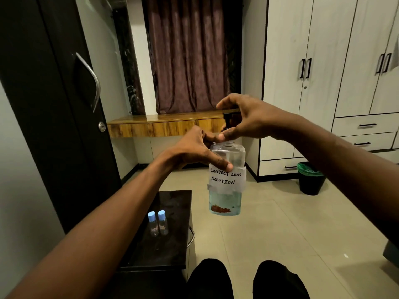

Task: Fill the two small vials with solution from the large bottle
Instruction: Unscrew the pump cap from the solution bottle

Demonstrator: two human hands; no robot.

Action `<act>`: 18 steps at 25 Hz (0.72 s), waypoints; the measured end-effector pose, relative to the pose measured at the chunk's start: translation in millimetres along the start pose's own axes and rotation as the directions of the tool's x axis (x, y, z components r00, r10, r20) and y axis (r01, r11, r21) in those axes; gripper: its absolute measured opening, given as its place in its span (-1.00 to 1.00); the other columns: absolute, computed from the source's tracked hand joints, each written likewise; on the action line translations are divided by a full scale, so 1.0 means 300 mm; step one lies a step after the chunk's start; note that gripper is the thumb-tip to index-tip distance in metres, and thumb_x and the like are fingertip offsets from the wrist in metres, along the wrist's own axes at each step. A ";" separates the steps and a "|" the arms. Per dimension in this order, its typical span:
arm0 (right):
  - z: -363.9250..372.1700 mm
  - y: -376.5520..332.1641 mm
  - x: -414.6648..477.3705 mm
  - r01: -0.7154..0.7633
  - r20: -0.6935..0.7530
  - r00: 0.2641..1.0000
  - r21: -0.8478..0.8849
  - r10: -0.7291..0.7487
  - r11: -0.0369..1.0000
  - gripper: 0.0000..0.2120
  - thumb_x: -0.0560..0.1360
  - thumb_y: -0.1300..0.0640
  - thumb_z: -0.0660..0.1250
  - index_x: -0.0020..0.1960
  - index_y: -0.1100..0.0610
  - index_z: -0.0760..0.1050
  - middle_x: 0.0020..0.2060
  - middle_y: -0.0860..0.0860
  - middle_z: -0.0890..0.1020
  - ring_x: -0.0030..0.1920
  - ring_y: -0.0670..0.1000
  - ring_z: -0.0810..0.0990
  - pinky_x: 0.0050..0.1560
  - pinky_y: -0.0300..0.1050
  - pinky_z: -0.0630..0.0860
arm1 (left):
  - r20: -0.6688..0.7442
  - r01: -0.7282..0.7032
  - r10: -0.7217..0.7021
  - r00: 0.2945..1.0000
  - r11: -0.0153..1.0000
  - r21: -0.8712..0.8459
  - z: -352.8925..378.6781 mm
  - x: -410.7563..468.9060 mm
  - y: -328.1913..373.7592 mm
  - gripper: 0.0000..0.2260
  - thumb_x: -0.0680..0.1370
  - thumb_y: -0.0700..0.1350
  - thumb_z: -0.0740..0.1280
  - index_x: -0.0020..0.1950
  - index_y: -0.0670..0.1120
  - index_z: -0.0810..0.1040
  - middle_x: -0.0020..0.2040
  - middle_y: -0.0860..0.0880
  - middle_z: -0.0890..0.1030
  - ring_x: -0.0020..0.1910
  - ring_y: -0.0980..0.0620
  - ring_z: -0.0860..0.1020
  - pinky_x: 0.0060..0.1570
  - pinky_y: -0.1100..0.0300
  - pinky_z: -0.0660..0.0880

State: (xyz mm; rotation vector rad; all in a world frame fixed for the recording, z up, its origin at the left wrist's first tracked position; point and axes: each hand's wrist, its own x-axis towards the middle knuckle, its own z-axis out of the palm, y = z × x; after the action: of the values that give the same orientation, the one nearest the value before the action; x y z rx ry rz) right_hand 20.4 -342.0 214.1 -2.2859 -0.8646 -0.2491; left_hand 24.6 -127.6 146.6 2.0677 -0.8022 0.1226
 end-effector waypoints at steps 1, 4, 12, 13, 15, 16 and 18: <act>-0.007 -0.001 -0.002 -0.026 0.061 0.998 0.132 0.018 0.991 -0.17 0.35 0.24 0.62 0.50 -0.04 0.31 0.25 0.01 0.58 0.18 0.05 0.66 0.14 -0.01 0.65 | -0.008 -0.003 0.003 1.000 1.000 0.004 -0.001 -0.003 -0.001 -0.67 0.30 -0.08 0.70 0.02 -0.03 0.74 -0.02 -0.06 0.77 -0.01 -0.04 0.74 -0.07 0.14 0.66; -0.011 -0.006 -0.008 0.004 0.083 0.996 0.181 -0.019 0.983 -0.07 0.38 0.20 0.60 0.58 -0.03 0.17 0.35 0.07 0.54 0.20 0.05 0.65 0.24 0.04 0.61 | -0.038 0.000 0.000 0.999 1.000 0.005 -0.009 -0.008 -0.005 -0.65 0.28 -0.06 0.71 0.01 -0.03 0.74 -0.04 -0.06 0.77 -0.02 -0.04 0.74 -0.08 0.12 0.65; 0.016 -0.037 0.002 -0.067 0.022 0.998 0.030 0.066 0.997 -0.18 0.34 0.25 0.62 0.48 -0.02 0.31 0.14 0.03 0.62 0.12 0.03 0.66 0.08 -0.03 0.66 | -0.044 0.013 -0.011 0.999 0.999 0.050 -0.005 -0.012 -0.012 -0.65 0.29 -0.10 0.70 0.01 -0.13 0.72 -0.06 -0.10 0.76 -0.05 -0.10 0.74 -0.03 -0.10 0.69; 0.014 -0.036 0.001 -0.072 0.056 0.996 0.151 0.064 0.986 -0.13 0.37 0.40 0.54 0.52 -0.04 0.25 0.23 0.08 0.61 0.18 0.06 0.65 0.16 0.06 0.65 | -0.057 0.010 -0.007 0.998 0.999 0.047 -0.010 -0.015 -0.016 -0.63 0.29 -0.10 0.70 0.03 -0.15 0.72 -0.06 -0.11 0.76 -0.06 -0.10 0.75 -0.05 -0.09 0.70; 0.014 -0.031 0.002 -0.037 0.079 0.997 0.294 0.014 0.955 -0.06 0.40 0.52 0.42 0.59 -0.06 0.14 0.38 0.12 0.53 0.30 0.06 0.58 0.24 0.05 0.61 | -0.055 0.016 -0.014 0.998 0.999 0.045 -0.023 -0.021 -0.022 -0.63 0.28 -0.08 0.70 0.02 -0.12 0.73 -0.05 -0.09 0.77 -0.06 -0.09 0.75 -0.09 0.01 0.70; 0.013 -0.028 0.005 0.008 0.071 0.997 0.277 -0.028 0.961 -0.07 0.42 0.45 0.45 0.61 -0.05 0.11 0.43 0.11 0.49 0.34 0.03 0.52 0.25 -0.03 0.58 | -0.049 0.026 -0.024 0.999 0.999 0.047 -0.027 -0.023 -0.021 -0.62 0.28 -0.08 0.71 0.03 -0.11 0.72 -0.05 -0.08 0.77 -0.05 -0.07 0.75 -0.08 0.05 0.69; 0.013 -0.035 0.011 0.082 0.051 0.995 0.067 -0.086 0.994 -0.08 0.41 0.06 0.59 0.61 -0.01 0.14 0.46 0.09 0.46 0.31 0.01 0.49 0.20 -0.13 0.53 | -0.052 0.041 -0.038 0.998 0.998 0.050 -0.025 -0.023 -0.022 -0.55 0.26 -0.09 0.71 0.09 -0.13 0.70 0.00 -0.08 0.76 0.00 -0.05 0.74 0.00 0.02 0.67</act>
State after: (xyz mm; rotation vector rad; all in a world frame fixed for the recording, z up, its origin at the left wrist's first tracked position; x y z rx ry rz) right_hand 15.8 -331.9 218.0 -2.2081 -0.9836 -0.1951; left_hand 24.6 -115.6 143.9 2.1183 -0.7331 0.1751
